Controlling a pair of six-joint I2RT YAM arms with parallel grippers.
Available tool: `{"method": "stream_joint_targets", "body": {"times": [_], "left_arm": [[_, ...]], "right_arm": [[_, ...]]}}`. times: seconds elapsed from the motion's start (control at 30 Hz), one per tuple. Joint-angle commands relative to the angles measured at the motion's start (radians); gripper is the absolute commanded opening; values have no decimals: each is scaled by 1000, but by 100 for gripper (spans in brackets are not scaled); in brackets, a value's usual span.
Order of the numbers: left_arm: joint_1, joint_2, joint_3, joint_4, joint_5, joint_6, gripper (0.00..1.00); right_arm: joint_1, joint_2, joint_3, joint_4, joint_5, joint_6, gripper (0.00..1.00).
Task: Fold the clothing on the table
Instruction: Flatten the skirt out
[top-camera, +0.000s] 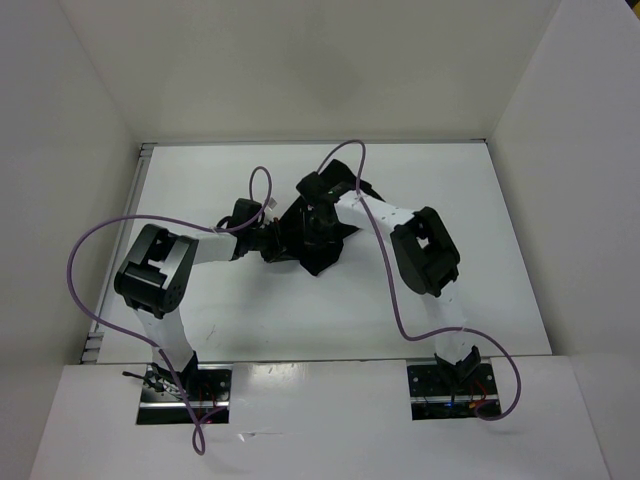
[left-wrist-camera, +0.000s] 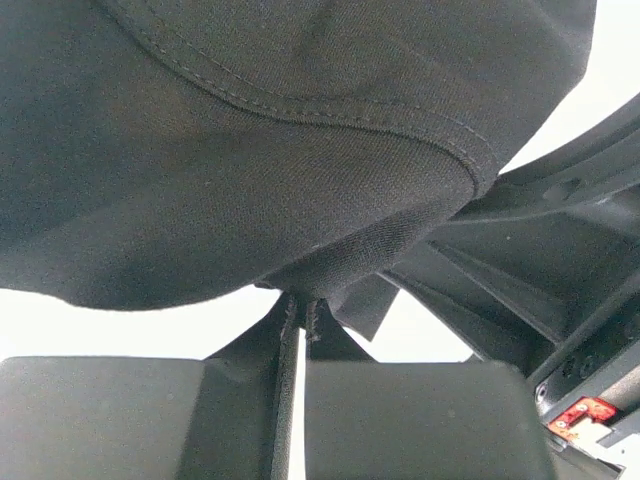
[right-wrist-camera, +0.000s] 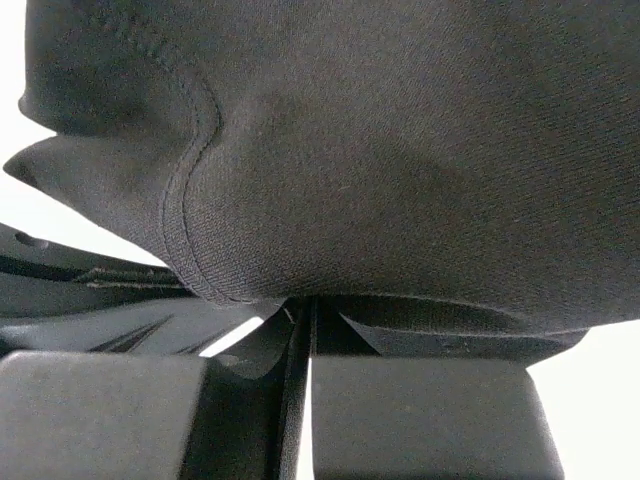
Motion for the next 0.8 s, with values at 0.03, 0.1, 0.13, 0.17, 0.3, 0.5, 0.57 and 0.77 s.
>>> {"method": "stream_joint_targets", "body": {"times": [0.03,0.1,0.13,0.17,0.3,0.5,0.57,0.77], "left_arm": [[-1,11,16,3,29,28,0],[-1,11,16,3,29,28,0],[-1,11,16,3,29,28,0],[-1,11,16,3,29,28,0],[-1,20,16,3,29,28,0],[-1,20,16,3,29,28,0],[-1,20,16,3,29,28,0],[-1,20,16,3,29,28,0]], "right_arm": [[5,-48,35,37,75,-7,0],[5,-88,35,27,110,-7,0],[5,-108,35,27,124,-7,0],[5,-151,35,27,137,-7,0],[5,-222,58,1,181,-7,0],[5,-308,70,-42,222,-7,0],[5,-337,61,-56,250,-7,0],[-33,-294,26,-67,54,-56,43]]}}
